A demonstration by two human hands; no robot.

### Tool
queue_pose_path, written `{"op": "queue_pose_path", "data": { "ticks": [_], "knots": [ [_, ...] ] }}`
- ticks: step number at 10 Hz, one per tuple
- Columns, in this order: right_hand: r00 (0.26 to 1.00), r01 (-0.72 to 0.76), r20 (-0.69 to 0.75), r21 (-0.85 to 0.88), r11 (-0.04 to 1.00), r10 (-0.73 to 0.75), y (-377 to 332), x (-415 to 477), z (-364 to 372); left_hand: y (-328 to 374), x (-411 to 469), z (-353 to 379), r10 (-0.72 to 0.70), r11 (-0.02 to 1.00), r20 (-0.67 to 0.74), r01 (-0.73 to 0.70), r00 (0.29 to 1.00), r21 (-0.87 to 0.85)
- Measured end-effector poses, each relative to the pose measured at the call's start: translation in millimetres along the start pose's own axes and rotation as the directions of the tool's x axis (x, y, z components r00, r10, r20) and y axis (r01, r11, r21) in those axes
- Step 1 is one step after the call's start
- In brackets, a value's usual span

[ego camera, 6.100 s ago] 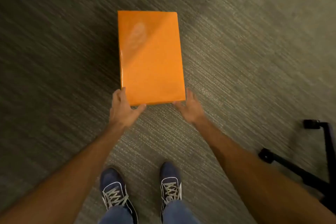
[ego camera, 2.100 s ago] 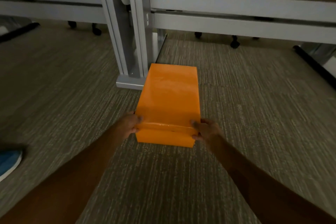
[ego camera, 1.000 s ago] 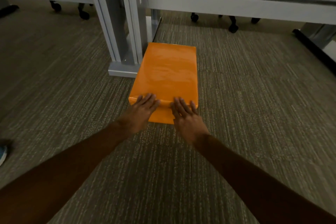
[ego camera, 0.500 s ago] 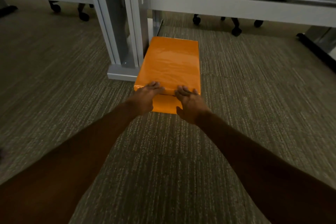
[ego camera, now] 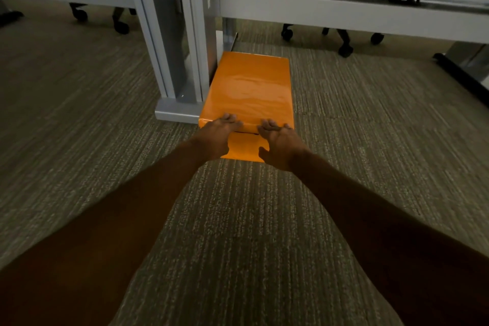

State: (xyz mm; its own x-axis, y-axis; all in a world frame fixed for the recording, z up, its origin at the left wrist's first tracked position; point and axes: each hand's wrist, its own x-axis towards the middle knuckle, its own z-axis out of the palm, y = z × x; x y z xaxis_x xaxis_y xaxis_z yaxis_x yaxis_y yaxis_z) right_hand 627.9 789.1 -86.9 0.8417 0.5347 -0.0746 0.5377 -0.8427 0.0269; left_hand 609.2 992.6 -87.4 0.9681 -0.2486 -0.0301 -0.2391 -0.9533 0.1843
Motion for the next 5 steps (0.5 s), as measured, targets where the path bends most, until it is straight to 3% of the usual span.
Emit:
{"op": "queue_pose_path", "data": {
  "ticks": [2,3,5],
  "knots": [
    [0.999,-0.008,0.050,-0.033,0.999,0.009,-1.7,1.1,-18.2,12.7,9.0,-15.3,-0.024,0.994,0.092,0.014,0.995,0.109],
    [0.994,-0.019,0.108,0.037,0.999,0.015,-3.2,-2.4,-36.8,22.2,7.9,-31.7,-0.033,0.984,0.161,0.004,0.986,0.177],
    [0.994,-0.073,0.083,0.092,0.993,0.066,13.3,-22.4,-61.5,33.3,-17.1,-46.7,0.027,0.974,0.074,-0.042,0.997,0.221]
  ]
}}
